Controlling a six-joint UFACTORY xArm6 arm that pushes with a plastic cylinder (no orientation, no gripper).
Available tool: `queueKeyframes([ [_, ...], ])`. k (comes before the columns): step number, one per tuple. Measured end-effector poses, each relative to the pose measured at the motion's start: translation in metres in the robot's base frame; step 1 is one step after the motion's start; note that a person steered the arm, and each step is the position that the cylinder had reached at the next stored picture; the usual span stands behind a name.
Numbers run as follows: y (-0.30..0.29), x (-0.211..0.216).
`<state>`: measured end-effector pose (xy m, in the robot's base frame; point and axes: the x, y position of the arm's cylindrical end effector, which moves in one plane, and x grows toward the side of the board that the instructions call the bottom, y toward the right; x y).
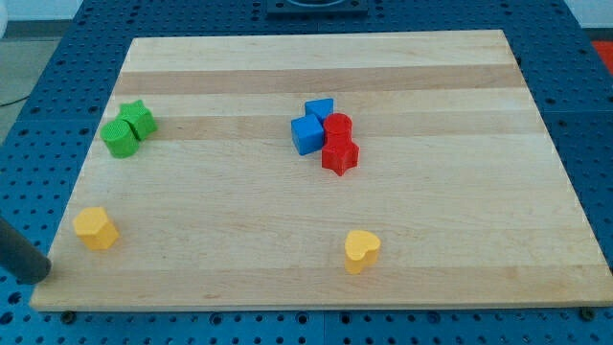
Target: Move yellow hexagon towards bottom center
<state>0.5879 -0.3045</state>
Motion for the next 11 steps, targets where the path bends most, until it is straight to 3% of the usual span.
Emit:
queueKeyframes([
  [2,0.001,-0.054],
  [5,0.07,-0.036],
  [8,0.16,-0.06],
  [11,0.254,-0.051],
])
